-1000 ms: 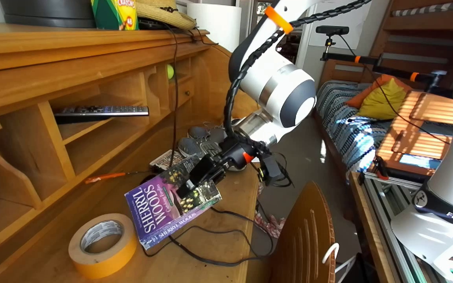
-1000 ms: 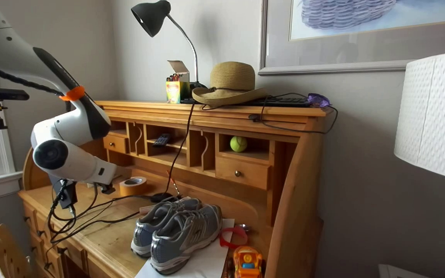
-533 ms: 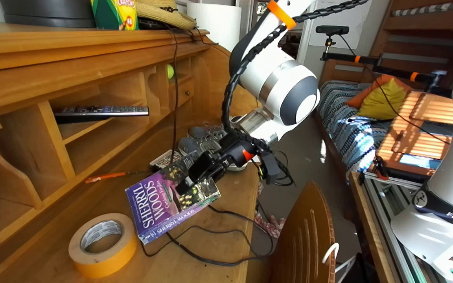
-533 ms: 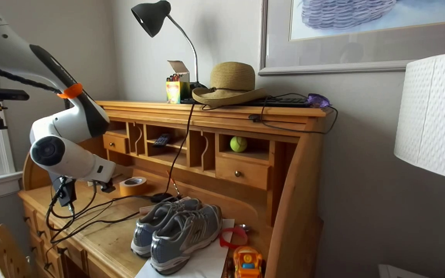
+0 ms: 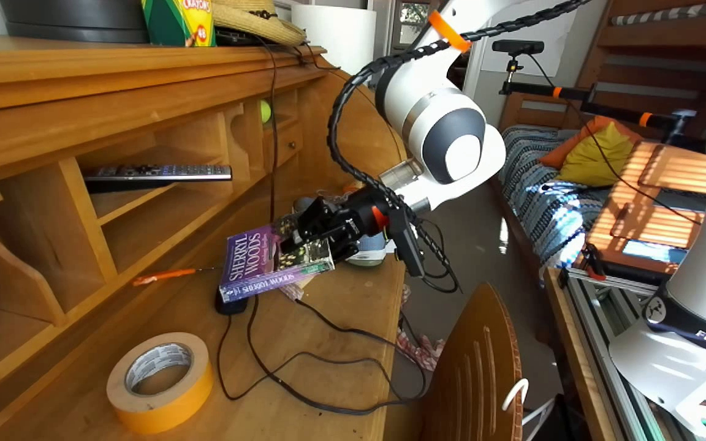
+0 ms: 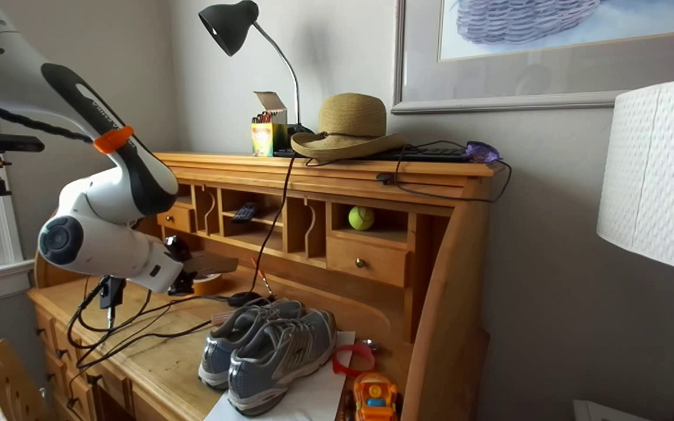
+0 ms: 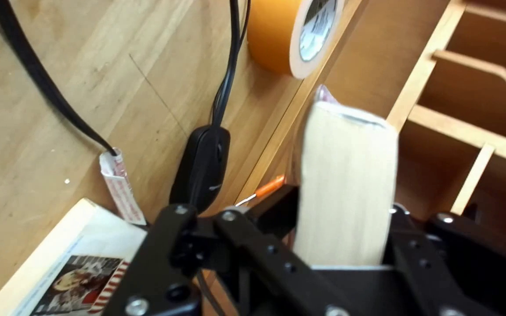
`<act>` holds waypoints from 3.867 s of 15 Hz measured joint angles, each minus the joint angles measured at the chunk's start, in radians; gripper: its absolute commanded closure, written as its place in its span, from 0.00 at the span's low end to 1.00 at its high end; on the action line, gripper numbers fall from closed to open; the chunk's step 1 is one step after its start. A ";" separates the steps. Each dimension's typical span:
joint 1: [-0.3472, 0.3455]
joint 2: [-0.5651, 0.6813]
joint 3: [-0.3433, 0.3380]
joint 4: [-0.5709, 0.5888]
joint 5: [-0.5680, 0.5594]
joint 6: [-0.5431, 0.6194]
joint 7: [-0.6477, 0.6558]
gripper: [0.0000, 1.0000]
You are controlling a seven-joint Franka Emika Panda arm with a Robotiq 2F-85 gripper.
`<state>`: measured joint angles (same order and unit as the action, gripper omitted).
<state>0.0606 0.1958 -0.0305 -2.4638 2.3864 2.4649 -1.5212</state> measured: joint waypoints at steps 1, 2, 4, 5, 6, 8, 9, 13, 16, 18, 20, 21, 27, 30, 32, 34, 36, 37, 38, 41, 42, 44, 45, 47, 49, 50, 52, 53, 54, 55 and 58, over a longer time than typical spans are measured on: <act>0.000 0.003 -0.006 0.000 0.051 0.000 0.000 0.92; 0.000 0.006 -0.010 0.000 0.102 0.000 0.000 0.92; -0.006 0.009 -0.027 0.002 0.146 0.000 0.025 0.92; -0.018 0.008 -0.045 0.009 0.139 -0.001 0.059 0.92; -0.034 0.007 -0.064 0.017 0.136 -0.001 0.084 0.92; -0.073 0.005 -0.105 0.036 0.132 -0.020 0.122 0.92; -0.090 0.001 -0.122 0.042 0.130 -0.036 0.133 0.92; -0.109 -0.025 -0.132 0.037 0.122 -0.082 0.125 0.92; -0.071 -0.025 -0.080 0.006 0.120 -0.140 0.081 0.92; -0.040 -0.019 -0.046 -0.005 0.120 -0.167 0.047 0.92; -0.021 -0.013 -0.030 -0.004 0.120 -0.180 0.023 0.92; -0.018 -0.011 -0.029 -0.001 0.120 -0.183 0.014 0.92; -0.030 0.004 -0.049 0.031 0.120 -0.189 -0.017 0.92; -0.036 0.033 -0.062 0.074 0.120 -0.190 -0.020 0.92; -0.035 0.066 -0.061 0.115 0.120 -0.190 -0.019 0.92; -0.028 0.107 -0.054 0.161 0.120 -0.190 -0.014 0.92; -0.019 0.148 -0.050 0.207 0.120 -0.189 -0.004 0.92; -0.018 0.165 -0.050 0.229 0.120 -0.188 0.006 0.92; -0.019 0.181 -0.053 0.250 0.120 -0.185 0.020 0.92; -0.025 0.218 -0.070 0.307 0.120 -0.164 0.082 0.92; -0.026 0.227 -0.076 0.322 0.120 -0.156 0.101 0.92; -0.024 0.240 -0.080 0.342 0.120 -0.142 0.129 0.92; -0.022 0.245 -0.080 0.350 0.120 -0.136 0.139 0.92; -0.018 0.250 -0.080 0.364 0.120 -0.126 0.153 0.92; -0.014 0.253 -0.080 0.370 0.120 -0.117 0.157 0.92; -0.012 0.253 -0.081 0.371 0.120 -0.116 0.157 0.92; -0.012 0.252 -0.084 0.371 0.119 -0.116 0.157 0.92; -0.012 0.252 -0.084 0.371 0.119 -0.116 0.155 0.92; -0.011 0.253 -0.084 0.371 0.119 -0.116 0.155 0.92; -0.011 0.253 -0.084 0.372 0.119 -0.116 0.154 0.92; -0.008 0.264 -0.084 0.390 0.119 -0.110 0.154 0.92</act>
<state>0.0522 0.4593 -0.1144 -2.0740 2.5056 2.3548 -1.3670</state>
